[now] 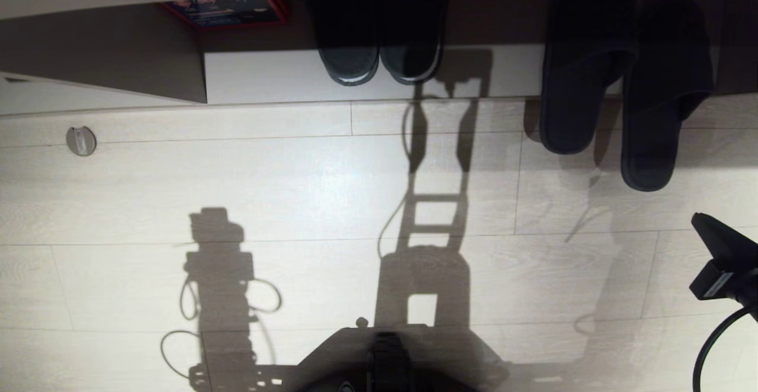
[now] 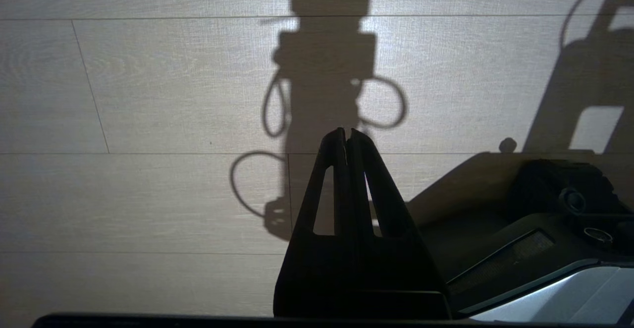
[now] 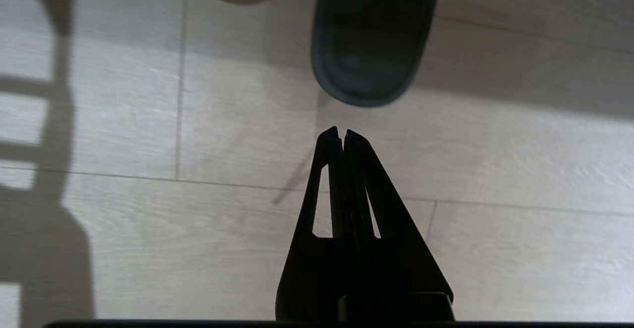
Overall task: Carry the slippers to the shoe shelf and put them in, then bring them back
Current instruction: Pick up the slippers in the shoe cabinet
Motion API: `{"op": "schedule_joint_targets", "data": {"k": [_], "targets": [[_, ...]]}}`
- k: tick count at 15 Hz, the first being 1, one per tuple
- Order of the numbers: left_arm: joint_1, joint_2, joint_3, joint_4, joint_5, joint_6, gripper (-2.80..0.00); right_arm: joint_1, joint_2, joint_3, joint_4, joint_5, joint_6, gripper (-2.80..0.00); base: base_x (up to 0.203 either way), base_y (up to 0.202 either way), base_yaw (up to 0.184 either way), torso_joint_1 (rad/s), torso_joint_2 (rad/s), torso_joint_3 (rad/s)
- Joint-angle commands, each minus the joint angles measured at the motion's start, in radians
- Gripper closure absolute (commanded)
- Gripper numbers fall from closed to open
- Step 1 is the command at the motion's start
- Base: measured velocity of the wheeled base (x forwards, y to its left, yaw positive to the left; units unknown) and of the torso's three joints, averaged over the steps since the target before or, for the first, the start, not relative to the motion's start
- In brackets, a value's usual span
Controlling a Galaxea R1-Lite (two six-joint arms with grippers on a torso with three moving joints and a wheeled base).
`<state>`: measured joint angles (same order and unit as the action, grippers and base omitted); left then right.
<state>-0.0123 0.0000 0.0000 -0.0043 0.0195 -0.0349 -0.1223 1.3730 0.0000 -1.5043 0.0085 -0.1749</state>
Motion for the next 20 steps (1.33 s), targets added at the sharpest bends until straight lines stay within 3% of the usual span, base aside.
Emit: {"op": "schedule_joint_targets", "data": {"k": [1,5,6,7,15,20], "targets": [[0.000,0.000,0.000,0.000,0.000,-0.001,0.00,-0.005,0.042,0.040,-0.011,-0.010,0.000,0.00,0.000,0.000,0.000,0.000,0.00,0.000],[0.000,0.000,0.000,0.000,0.000,0.000,0.00,-0.005,0.092,0.040,-0.016,-0.064,0.006,0.00,0.000,0.000,0.000,0.000,0.00,0.000],[0.000,0.000,0.000,0.000,0.000,0.000,0.00,-0.005,0.106,0.040,-0.016,-0.074,0.006,-1.54,0.000,0.000,0.000,0.000,0.00,0.000],[0.000,0.000,0.000,0.000,0.000,0.000,0.00,-0.005,0.108,0.040,-0.016,-0.083,0.017,-2.80,0.000,0.000,0.000,0.000,0.00,0.000],[0.000,0.000,0.000,0.000,0.000,0.000,0.00,-0.004,0.158,0.033,-0.016,-0.189,0.071,-2.80,0.000,0.000,0.000,0.000,0.00,0.000],[0.000,0.000,0.000,0.000,0.000,0.000,0.00,-0.004,0.211,-0.090,-0.017,-0.256,0.092,-2.80,0.000,0.000,0.000,0.000,0.00,0.000]]}}
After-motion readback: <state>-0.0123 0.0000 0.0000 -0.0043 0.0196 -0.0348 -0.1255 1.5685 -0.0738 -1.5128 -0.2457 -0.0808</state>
